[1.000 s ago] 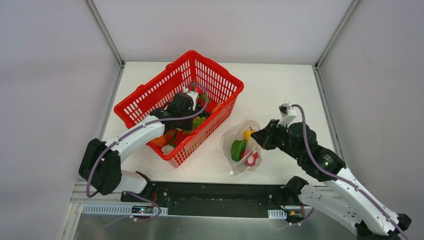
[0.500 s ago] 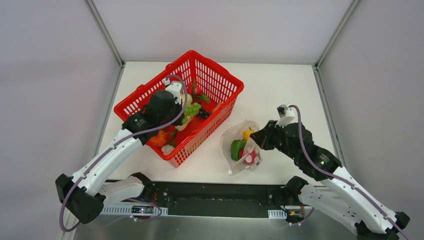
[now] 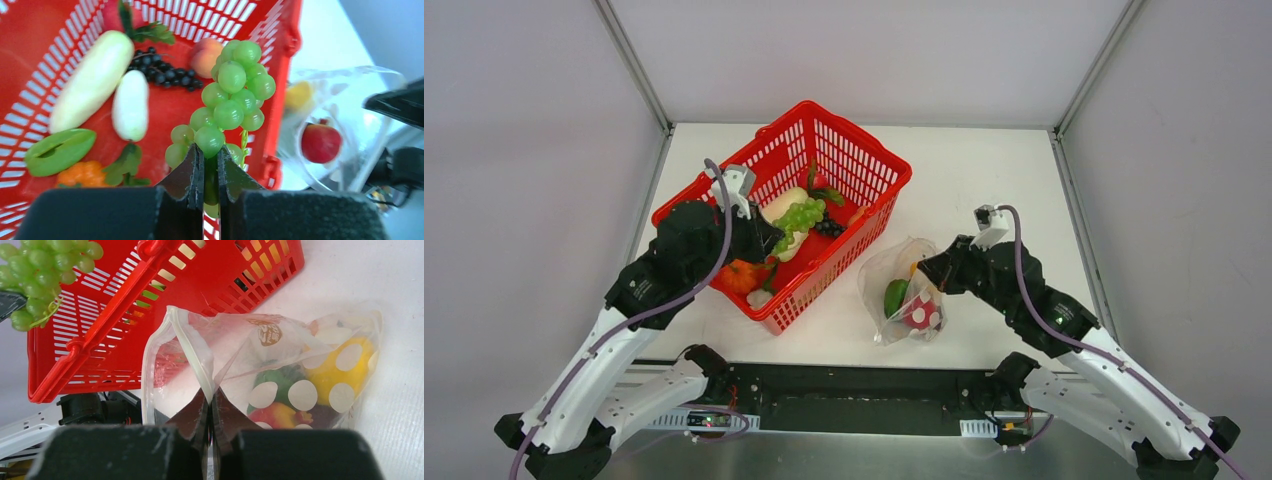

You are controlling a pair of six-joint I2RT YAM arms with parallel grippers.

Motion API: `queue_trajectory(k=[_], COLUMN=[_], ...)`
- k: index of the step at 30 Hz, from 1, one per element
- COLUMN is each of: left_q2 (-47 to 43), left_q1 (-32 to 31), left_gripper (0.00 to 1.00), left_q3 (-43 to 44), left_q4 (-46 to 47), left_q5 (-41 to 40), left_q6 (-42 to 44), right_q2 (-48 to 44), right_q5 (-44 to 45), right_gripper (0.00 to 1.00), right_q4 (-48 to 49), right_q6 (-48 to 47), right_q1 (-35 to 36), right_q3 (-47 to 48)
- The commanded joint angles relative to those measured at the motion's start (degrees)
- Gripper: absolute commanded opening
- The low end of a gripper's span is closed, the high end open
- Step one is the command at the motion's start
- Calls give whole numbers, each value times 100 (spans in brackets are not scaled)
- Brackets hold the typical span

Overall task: Place the food in the zip-top bag and seal the zipper
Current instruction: Place the fake fruit in the zipper food storage bag.

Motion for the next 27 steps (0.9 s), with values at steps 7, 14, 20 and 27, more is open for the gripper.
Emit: queue_trajectory(k=[7,14,20,27], left_q2=[-1,236,784,1428], left_q1=[-1170,-2038,-2708,-3056], left_gripper=[0,0,0,0], left_q3=[363,288,479,818], left_q4=[585,888,510,139], left_q5=[1242,801,111,-642], left_q6=[-544,-586,-472,-495], right_q2=[-90,-60,-146,-185], right_q5=[-2,-157,-182,-475], right_gripper=[3,3,3,3], right_q4=[527,357,171,500], right_q6=[180,214,214,403], right_q1=[11,7,7,9], right_q3=[21,192,250,72])
